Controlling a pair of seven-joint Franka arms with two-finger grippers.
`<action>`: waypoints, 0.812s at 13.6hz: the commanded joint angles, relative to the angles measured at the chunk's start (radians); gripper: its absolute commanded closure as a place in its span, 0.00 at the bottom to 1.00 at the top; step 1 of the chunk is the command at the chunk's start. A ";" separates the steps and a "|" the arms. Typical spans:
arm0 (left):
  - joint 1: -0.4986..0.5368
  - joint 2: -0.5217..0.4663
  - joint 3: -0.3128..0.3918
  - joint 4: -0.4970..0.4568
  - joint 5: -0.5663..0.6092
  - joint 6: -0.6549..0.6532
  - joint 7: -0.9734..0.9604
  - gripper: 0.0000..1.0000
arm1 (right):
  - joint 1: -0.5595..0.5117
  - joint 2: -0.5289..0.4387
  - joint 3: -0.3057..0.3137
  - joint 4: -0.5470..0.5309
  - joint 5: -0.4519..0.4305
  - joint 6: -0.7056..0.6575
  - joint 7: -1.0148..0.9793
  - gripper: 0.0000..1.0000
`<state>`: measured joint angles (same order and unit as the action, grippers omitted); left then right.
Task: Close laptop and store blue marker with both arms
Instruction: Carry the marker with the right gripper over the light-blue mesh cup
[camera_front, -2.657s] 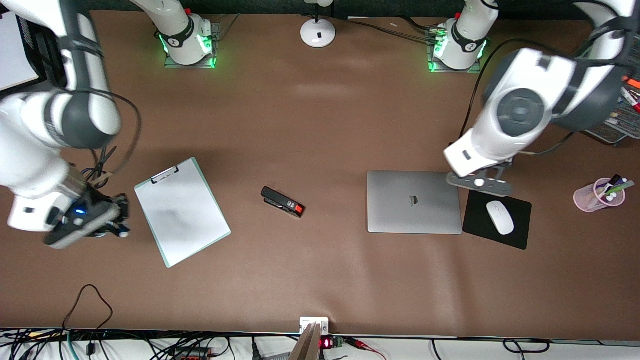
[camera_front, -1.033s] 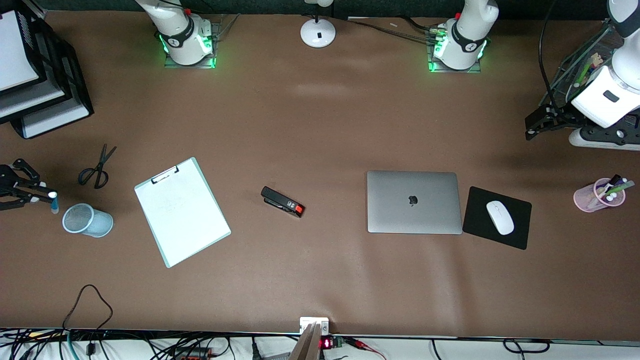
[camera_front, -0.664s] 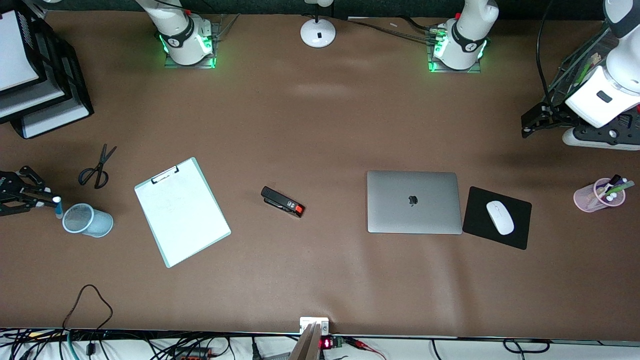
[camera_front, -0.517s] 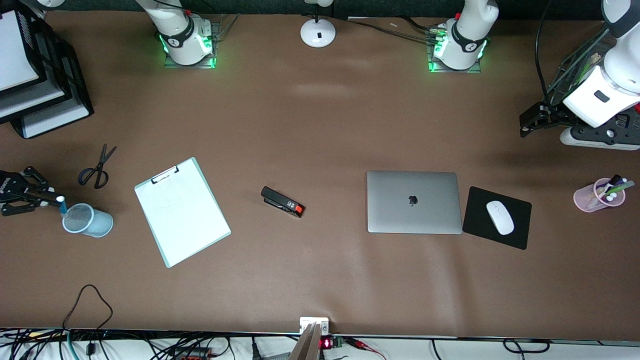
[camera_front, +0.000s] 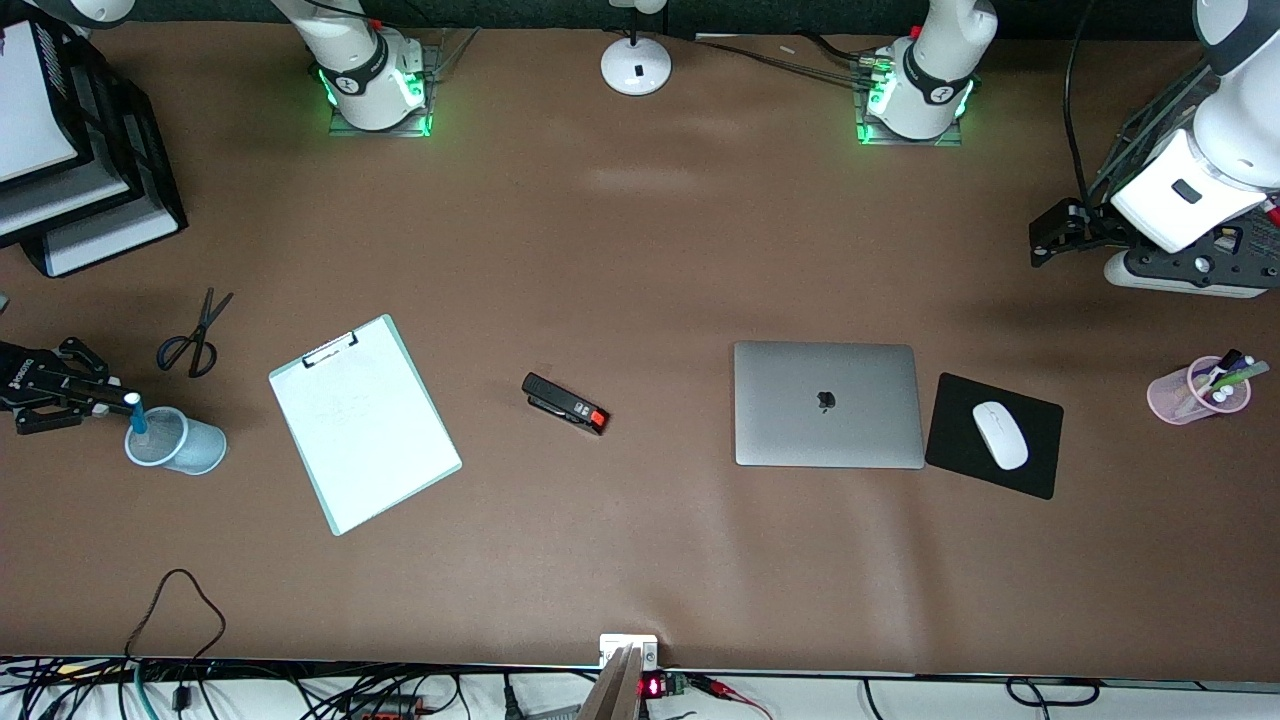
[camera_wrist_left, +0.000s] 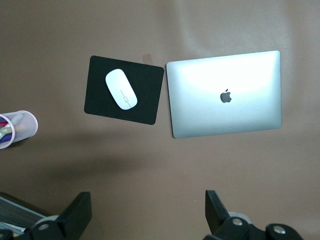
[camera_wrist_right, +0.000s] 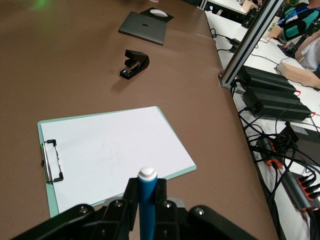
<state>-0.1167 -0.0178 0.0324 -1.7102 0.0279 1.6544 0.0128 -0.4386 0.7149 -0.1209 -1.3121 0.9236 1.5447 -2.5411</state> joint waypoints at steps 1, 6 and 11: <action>-0.001 -0.004 0.001 0.020 -0.005 -0.027 0.021 0.00 | -0.012 0.035 0.009 0.030 0.020 -0.017 -0.053 1.00; -0.003 0.013 0.001 0.037 -0.005 -0.024 0.016 0.00 | -0.015 0.057 0.009 0.030 0.020 -0.018 -0.079 1.00; -0.001 0.010 0.000 0.035 -0.006 -0.031 0.021 0.00 | -0.017 0.078 0.006 0.033 0.018 -0.005 -0.093 1.00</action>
<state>-0.1170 -0.0176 0.0314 -1.7020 0.0279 1.6454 0.0137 -0.4425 0.7739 -0.1209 -1.3114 0.9238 1.5473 -2.6107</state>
